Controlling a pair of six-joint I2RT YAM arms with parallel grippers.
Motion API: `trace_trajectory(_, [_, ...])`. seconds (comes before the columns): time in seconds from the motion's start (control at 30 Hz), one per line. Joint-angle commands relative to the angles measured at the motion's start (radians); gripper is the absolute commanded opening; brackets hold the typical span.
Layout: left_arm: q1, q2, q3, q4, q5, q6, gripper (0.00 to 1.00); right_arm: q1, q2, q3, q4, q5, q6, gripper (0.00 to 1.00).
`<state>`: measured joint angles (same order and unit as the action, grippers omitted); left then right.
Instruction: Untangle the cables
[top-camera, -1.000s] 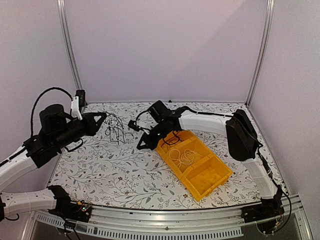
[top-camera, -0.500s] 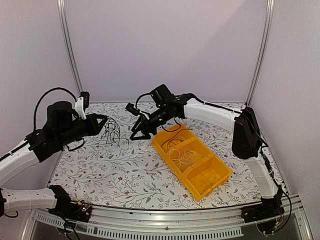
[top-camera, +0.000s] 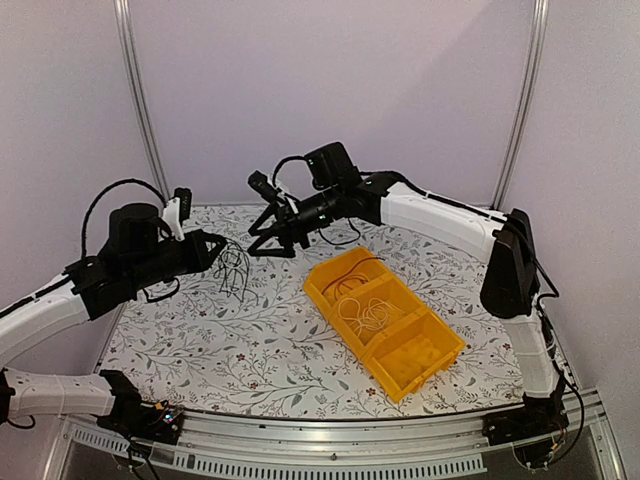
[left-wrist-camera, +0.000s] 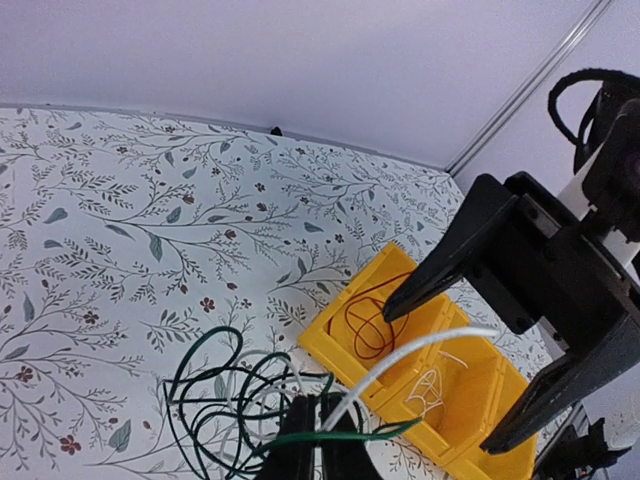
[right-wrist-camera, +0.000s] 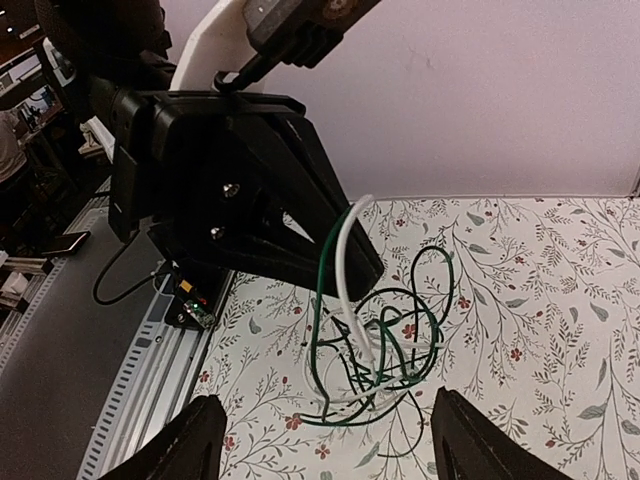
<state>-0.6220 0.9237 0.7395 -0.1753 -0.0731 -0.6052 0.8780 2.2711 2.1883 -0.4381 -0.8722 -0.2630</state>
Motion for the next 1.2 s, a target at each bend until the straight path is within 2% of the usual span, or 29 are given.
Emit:
trace_trajectory(0.0, [0.011,0.014,-0.004,0.053,0.025,-0.019,0.0,0.027,0.008,0.028,0.04,-0.036,0.012,0.75])
trace_trajectory(0.1, [0.011,0.02,0.0,0.065,0.026,-0.018,0.0,0.039,0.019,0.026,0.063,0.0,0.011,0.74])
trace_trajectory(0.2, [0.011,0.027,0.006,0.064,0.041,-0.016,0.0,0.039,0.026,0.024,0.109,0.067,0.069,0.63])
trace_trajectory(0.27, [0.011,0.025,0.008,0.057,0.045,-0.016,0.0,0.039,0.033,0.027,0.126,0.122,0.105,0.49])
trace_trajectory(0.37, [0.01,0.009,0.006,0.044,0.043,-0.02,0.0,0.038,0.039,0.028,0.151,0.198,0.148,0.14])
trace_trajectory(0.43, [0.01,-0.011,0.008,0.025,0.04,-0.023,0.0,0.037,0.045,0.026,0.159,0.253,0.174,0.0])
trace_trajectory(0.5, [0.01,-0.04,0.028,-0.013,0.033,-0.02,0.0,0.033,0.06,0.016,0.166,0.316,0.196,0.0])
trace_trajectory(0.6, [0.01,-0.094,0.142,-0.099,-0.021,0.027,0.0,0.025,0.112,-0.01,0.164,0.351,0.186,0.0])
trace_trajectory(0.7, [0.011,-0.115,0.324,-0.154,-0.126,0.102,0.0,0.022,0.168,-0.045,0.148,0.333,0.157,0.0])
trace_trajectory(0.83, [0.011,-0.05,0.576,-0.177,-0.205,0.252,0.0,0.022,0.224,-0.112,0.135,0.297,0.126,0.0])
trace_trajectory(1.0, [0.011,0.039,0.712,-0.142,-0.143,0.331,0.0,0.021,0.226,-0.122,0.113,0.276,0.123,0.0])
trace_trajectory(1.17, [0.011,0.084,0.778,-0.089,-0.126,0.354,0.0,0.022,0.22,-0.168,0.105,0.302,0.087,0.0])
